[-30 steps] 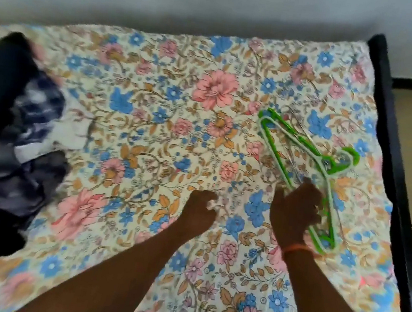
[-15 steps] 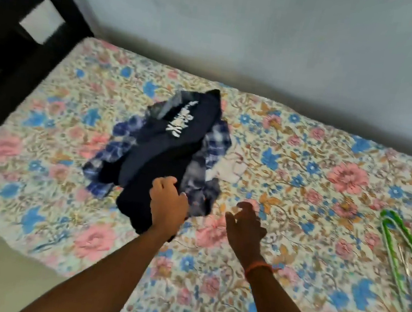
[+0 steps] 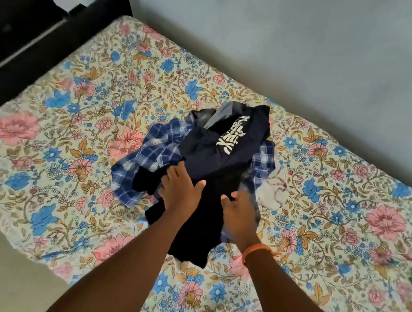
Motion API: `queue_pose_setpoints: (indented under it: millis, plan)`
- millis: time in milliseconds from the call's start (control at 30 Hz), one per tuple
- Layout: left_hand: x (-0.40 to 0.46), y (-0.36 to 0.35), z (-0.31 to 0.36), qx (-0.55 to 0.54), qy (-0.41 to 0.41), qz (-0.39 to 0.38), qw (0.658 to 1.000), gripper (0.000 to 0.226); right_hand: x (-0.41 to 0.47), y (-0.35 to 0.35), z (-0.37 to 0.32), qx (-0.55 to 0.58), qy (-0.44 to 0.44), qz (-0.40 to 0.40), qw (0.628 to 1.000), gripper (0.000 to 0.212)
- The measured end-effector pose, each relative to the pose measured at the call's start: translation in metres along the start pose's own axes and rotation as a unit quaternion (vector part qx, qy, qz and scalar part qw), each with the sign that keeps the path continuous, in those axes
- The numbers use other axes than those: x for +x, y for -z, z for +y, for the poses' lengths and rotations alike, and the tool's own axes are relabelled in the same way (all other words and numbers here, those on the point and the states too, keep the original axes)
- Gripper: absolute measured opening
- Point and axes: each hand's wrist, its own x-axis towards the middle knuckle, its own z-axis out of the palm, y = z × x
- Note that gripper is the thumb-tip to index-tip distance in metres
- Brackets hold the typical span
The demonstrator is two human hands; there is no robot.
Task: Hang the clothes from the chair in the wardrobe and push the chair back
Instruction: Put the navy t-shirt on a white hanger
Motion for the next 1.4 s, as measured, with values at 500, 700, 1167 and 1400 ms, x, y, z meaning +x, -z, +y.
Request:
queue_pose_setpoints:
  millis: [500,700,1167,1400]
  plan:
    - [0.035,0.017,0.019,-0.07,-0.115,-0.043,0.99,0.012,0.029,-0.014,-0.007,-0.088,-0.021,-0.035,0.995,0.048]
    - [-0.037,0.067,0.093,-0.221,-0.291,-0.155,0.918,0.027,0.004,0.067,-0.077,0.351,-0.119,-0.062,0.927,0.057]
    - [-0.203,0.158,0.193,-0.38,-0.155,-0.29,0.864,0.009,-0.131,0.301,-0.092,0.542,-0.105,-0.195,0.811,0.057]
    - [-0.22,0.144,0.229,-0.153,-0.245,-0.26,0.922,0.082,-0.209,0.381,-0.042,0.531,0.001,-0.226,0.817,0.077]
